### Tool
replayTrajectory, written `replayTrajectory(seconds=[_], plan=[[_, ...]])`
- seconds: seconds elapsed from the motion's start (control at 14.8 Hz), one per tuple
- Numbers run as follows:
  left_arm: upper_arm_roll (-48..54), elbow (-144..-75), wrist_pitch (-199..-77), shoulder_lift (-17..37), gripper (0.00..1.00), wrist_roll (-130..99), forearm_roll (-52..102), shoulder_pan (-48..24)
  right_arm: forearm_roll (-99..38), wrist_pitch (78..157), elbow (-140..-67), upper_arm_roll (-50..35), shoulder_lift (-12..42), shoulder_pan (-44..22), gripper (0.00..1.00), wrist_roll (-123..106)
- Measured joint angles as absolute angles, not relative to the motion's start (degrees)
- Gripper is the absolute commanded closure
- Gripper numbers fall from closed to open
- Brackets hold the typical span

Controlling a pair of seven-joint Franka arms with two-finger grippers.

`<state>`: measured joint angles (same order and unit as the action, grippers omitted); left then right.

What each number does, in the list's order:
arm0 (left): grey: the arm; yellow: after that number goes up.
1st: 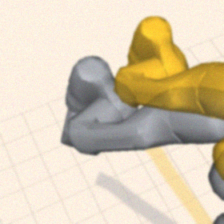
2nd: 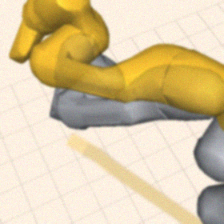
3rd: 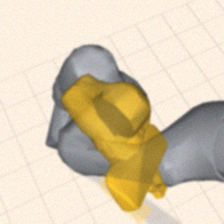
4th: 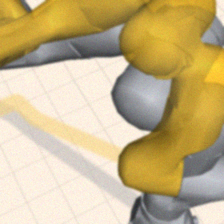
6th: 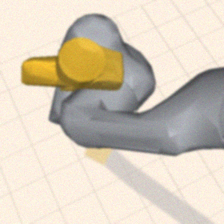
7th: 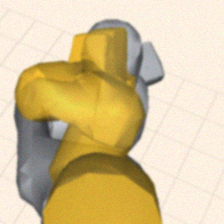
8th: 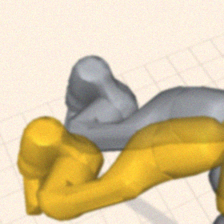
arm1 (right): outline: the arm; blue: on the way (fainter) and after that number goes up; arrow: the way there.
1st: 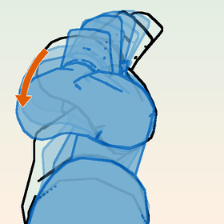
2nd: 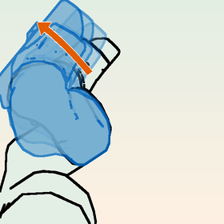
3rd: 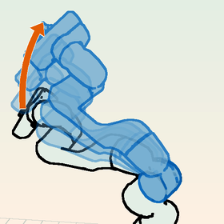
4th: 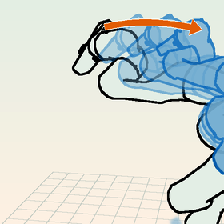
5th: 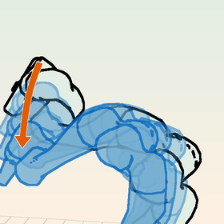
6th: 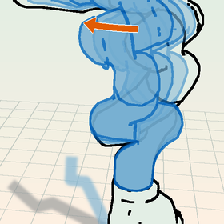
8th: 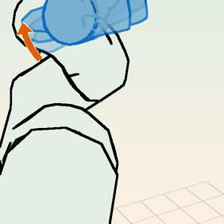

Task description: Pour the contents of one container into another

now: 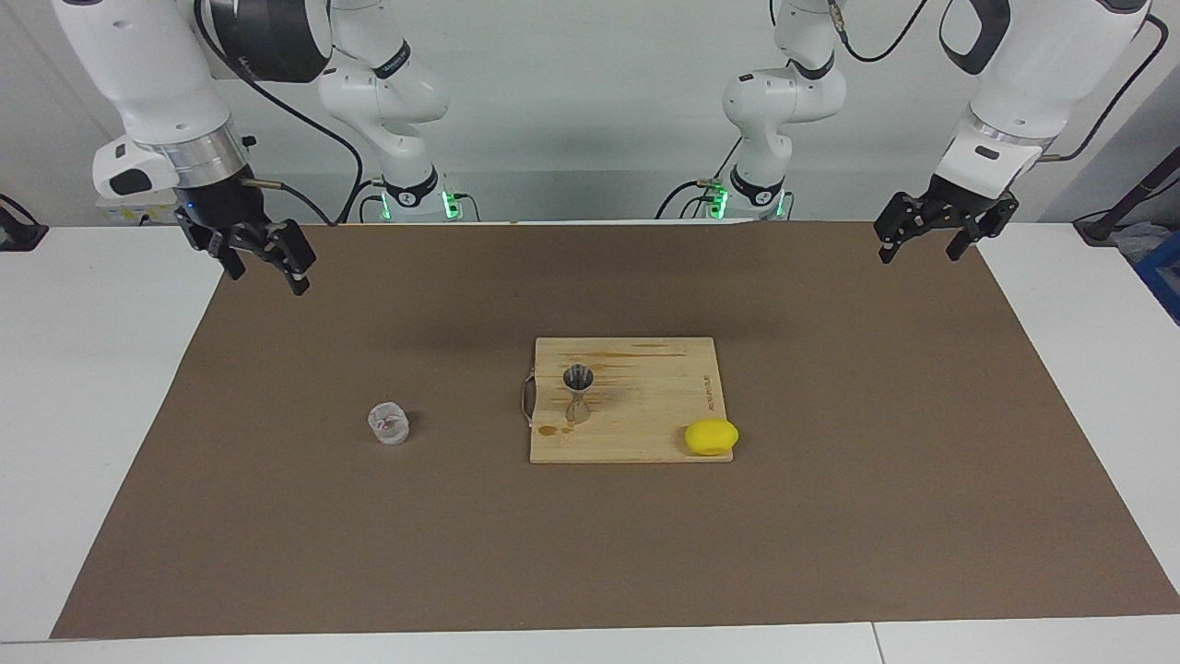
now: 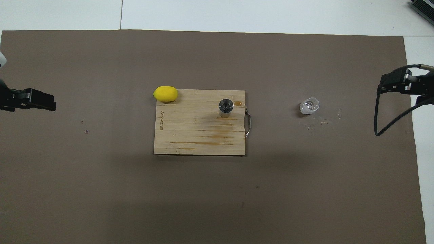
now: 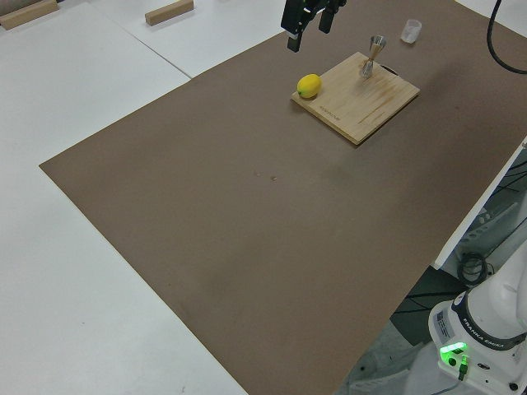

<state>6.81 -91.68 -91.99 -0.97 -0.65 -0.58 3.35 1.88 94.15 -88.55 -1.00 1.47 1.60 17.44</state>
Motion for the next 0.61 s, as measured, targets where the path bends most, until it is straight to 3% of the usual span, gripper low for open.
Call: replayTrajectory(seconds=[0.61], plan=[[6.8, -91.7, -92.0, -1.0, 0.00, -0.7, -0.6, 3.3, 1.2, 91.2, -91.5, -1.2, 0.8, 1.1, 0.00, 12.0]])
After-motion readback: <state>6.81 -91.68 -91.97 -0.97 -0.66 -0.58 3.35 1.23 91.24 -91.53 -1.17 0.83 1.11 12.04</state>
